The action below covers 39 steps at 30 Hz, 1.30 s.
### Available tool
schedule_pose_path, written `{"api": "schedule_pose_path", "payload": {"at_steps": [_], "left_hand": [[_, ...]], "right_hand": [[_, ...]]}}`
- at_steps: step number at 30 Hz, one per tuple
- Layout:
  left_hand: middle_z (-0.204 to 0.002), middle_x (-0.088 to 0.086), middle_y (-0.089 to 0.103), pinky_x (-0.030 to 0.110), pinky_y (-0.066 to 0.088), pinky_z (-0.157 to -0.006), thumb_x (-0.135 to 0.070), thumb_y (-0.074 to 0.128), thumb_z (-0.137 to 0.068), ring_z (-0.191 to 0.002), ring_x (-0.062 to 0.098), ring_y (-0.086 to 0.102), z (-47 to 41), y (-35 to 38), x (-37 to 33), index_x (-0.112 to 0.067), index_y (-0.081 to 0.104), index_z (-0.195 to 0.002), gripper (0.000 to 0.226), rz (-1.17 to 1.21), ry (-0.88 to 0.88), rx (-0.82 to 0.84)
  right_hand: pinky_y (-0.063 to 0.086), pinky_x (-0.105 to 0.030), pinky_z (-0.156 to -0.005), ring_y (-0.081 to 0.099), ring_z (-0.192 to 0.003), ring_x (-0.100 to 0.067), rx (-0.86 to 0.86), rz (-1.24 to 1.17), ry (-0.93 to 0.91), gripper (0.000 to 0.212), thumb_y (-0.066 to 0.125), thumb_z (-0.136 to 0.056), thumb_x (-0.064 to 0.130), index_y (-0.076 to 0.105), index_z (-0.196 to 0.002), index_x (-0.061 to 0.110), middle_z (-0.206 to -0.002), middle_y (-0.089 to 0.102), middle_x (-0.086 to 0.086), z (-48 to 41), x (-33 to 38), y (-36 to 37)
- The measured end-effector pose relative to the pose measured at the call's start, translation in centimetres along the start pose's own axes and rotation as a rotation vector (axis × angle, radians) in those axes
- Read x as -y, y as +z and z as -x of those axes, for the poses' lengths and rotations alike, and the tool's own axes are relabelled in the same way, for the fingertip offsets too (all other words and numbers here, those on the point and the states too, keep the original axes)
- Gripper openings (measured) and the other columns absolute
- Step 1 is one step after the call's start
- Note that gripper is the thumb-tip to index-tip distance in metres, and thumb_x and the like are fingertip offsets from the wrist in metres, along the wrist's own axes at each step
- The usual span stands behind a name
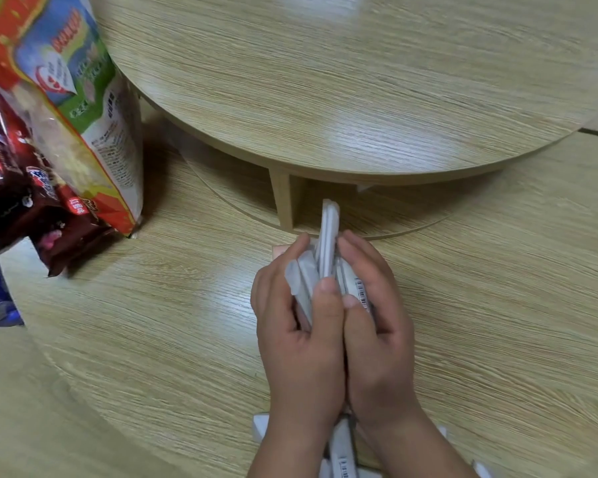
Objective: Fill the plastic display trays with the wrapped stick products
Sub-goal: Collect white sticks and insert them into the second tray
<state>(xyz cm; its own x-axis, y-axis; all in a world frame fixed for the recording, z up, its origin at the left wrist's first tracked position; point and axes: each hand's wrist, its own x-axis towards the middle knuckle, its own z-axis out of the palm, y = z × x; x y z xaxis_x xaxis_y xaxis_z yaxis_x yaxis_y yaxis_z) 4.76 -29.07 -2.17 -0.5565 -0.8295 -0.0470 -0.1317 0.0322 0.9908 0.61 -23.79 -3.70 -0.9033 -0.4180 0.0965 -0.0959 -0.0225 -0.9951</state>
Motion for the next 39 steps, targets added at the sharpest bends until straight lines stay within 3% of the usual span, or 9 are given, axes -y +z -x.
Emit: {"api": "schedule_pose_path", "payload": {"at_steps": [4,10,16,19,21,26,29,33,39], "left_hand": [[-0.128,0.003,0.062,0.054,0.054,-0.093,-0.043,0.058,-0.087,-0.117,0.029,0.062,-0.1,-0.1,0.1,-0.049,0.056,-0.126,0.039,0.081,-0.011,-0.019],[-0.138,0.01,0.055,0.056,0.05,-0.098,-0.042,0.054,-0.09,-0.124,0.033,0.057,-0.3,0.1,0.6,-0.043,0.051,-0.132,0.042,0.073,0.015,-0.02],[-0.129,-0.005,0.065,0.041,0.057,-0.091,-0.042,0.053,-0.091,-0.114,0.016,0.066,-0.6,0.3,0.6,-0.04,0.052,-0.132,0.041,0.137,-0.022,0.087],[-0.132,-0.003,0.064,0.044,0.055,-0.096,-0.038,0.051,-0.093,-0.119,0.02,0.063,-0.4,0.7,0.1,-0.037,0.052,-0.133,0.04,0.171,-0.012,0.111],[-0.127,-0.005,0.066,0.036,0.056,-0.092,-0.035,0.049,-0.093,-0.115,0.019,0.065,-0.1,0.9,-0.3,-0.035,0.053,-0.132,0.039,0.2,-0.019,0.129],[-0.123,0.004,0.067,0.03,0.056,-0.082,-0.026,0.049,-0.096,-0.103,0.018,0.069,0.8,1.2,-1.1,-0.026,0.052,-0.135,0.04,0.244,-0.025,0.15],[-0.123,0.002,0.068,0.024,0.055,-0.076,-0.019,0.048,-0.095,-0.1,0.014,0.069,1.4,1.6,-1.6,-0.029,0.054,-0.133,0.04,0.242,-0.05,0.16],[-0.123,0.002,0.068,0.026,0.056,-0.077,-0.019,0.047,-0.095,-0.1,0.019,0.07,1.9,2.3,-2.4,-0.032,0.053,-0.133,0.04,0.301,-0.068,0.181],[-0.127,0.003,0.066,0.034,0.058,-0.084,-0.021,0.048,-0.092,-0.105,0.021,0.068,3.2,3.6,-3.4,-0.043,0.055,-0.126,0.041,0.32,-0.075,0.195]], "right_hand": [[0.036,-0.029,-0.111,0.04,-0.141,-0.019,-0.008,0.03,0.008,0.043,0.047,-0.09,0.023,0.059,-0.13,0.015,-0.147,0.049,-0.004,0.0,-0.1,-0.1],[0.035,-0.022,-0.109,0.04,-0.14,-0.018,0.011,0.099,0.006,0.042,0.044,-0.092,0.024,0.06,-0.13,0.013,-0.148,0.047,-0.001,-0.2,-0.1,-0.1],[0.036,-0.028,-0.11,0.043,-0.138,-0.02,-0.016,0.105,-0.021,0.044,0.043,-0.092,0.023,0.059,-0.131,0.011,-0.146,0.048,-0.004,-0.4,0.0,-0.1],[0.037,-0.029,-0.11,0.043,-0.138,-0.02,-0.04,0.066,-0.008,0.044,0.044,-0.09,0.024,0.061,-0.128,0.01,-0.146,0.048,-0.004,-0.4,0.4,-0.2],[0.038,-0.03,-0.11,0.043,-0.138,-0.019,-0.068,0.051,0.002,0.042,0.044,-0.089,0.024,0.063,-0.125,0.013,-0.146,0.048,-0.002,-0.2,0.8,-0.3],[0.04,-0.028,-0.109,0.043,-0.138,-0.017,-0.098,0.034,-0.025,0.039,0.044,-0.088,0.024,0.063,-0.121,0.021,-0.145,0.048,-0.003,0.3,1.9,-0.9],[0.039,-0.028,-0.11,0.042,-0.139,-0.015,-0.119,0.013,0.003,0.039,0.044,-0.087,0.024,0.064,-0.121,0.021,-0.145,0.048,-0.002,0.6,2.4,-1.5],[0.04,-0.026,-0.108,0.042,-0.138,-0.012,-0.13,-0.012,0.01,0.038,0.046,-0.086,0.024,0.066,-0.119,0.026,-0.144,0.049,0.003,0.7,3.0,-2.3],[0.044,-0.039,-0.108,0.043,-0.137,-0.013,-0.171,-0.038,0.028,0.036,0.047,-0.085,0.027,0.069,-0.114,0.031,-0.144,0.048,0.007,1.1,4.1,-4.1]]}}
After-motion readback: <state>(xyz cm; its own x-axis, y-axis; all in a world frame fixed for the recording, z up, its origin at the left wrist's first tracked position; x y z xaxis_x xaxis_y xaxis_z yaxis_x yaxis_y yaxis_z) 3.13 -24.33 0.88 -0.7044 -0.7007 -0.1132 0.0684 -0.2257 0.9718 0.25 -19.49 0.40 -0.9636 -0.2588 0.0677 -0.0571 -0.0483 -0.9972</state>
